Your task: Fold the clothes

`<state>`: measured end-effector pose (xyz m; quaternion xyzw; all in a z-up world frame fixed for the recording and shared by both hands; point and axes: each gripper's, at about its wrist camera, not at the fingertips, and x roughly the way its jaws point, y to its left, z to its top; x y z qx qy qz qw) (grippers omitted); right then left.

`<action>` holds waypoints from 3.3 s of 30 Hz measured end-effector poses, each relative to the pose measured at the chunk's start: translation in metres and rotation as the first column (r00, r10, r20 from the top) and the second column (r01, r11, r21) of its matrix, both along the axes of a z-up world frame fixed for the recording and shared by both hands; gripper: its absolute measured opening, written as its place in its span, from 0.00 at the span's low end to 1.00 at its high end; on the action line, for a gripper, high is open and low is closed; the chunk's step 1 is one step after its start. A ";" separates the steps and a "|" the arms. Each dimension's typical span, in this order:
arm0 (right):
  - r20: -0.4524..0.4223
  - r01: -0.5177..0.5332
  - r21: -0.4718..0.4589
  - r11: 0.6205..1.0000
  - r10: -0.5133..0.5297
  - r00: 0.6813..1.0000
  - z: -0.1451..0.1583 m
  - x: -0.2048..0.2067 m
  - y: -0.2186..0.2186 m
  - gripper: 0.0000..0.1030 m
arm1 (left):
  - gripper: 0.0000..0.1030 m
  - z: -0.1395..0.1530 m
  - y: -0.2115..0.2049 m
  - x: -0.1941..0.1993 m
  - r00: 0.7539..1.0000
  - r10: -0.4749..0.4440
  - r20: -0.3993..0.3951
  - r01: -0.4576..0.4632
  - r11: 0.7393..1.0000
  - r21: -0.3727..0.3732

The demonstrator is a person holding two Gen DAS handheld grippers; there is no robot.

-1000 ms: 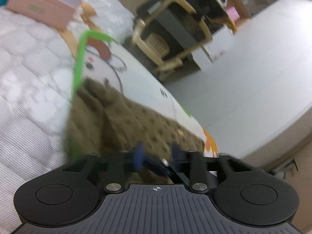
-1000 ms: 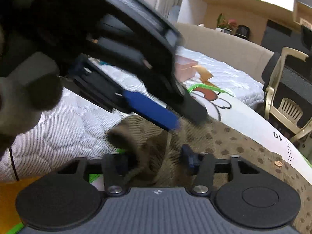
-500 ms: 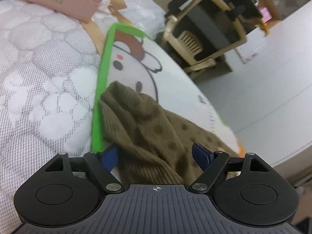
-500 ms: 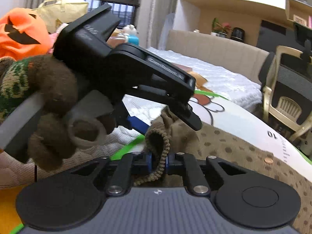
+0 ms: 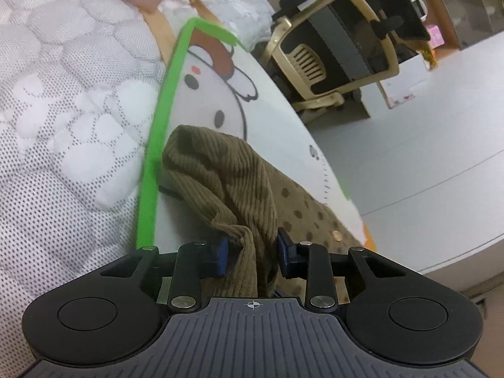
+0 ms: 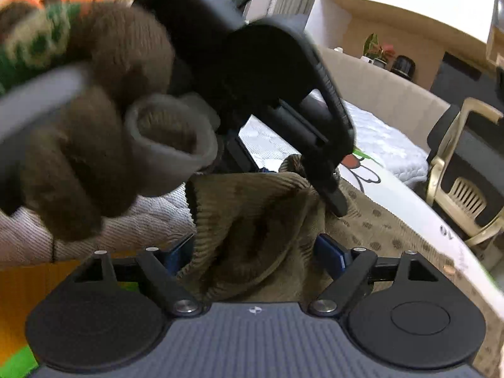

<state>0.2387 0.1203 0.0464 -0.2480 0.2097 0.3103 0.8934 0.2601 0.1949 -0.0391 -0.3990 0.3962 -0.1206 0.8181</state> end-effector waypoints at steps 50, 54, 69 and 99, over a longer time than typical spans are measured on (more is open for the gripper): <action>-0.223 0.377 0.521 0.766 -0.304 0.926 0.075 0.073 -0.269 0.84 | 0.79 0.056 -0.196 0.007 0.890 -0.416 0.187 0.253 0.792 0.556; -0.466 0.515 0.611 0.600 -0.252 0.848 0.022 0.123 -0.286 0.81 | 0.81 0.047 -0.191 0.013 0.891 -0.420 0.174 0.269 0.796 0.542; -0.373 0.666 0.287 0.689 -0.560 0.740 0.007 0.101 -0.337 0.23 | 0.85 0.055 -0.244 0.001 0.734 -0.618 0.283 0.446 0.752 0.486; 0.010 0.539 0.177 0.824 -0.549 0.836 0.061 0.011 -0.339 0.62 | 0.87 0.020 -0.181 0.002 0.902 -0.407 0.147 0.378 0.906 0.189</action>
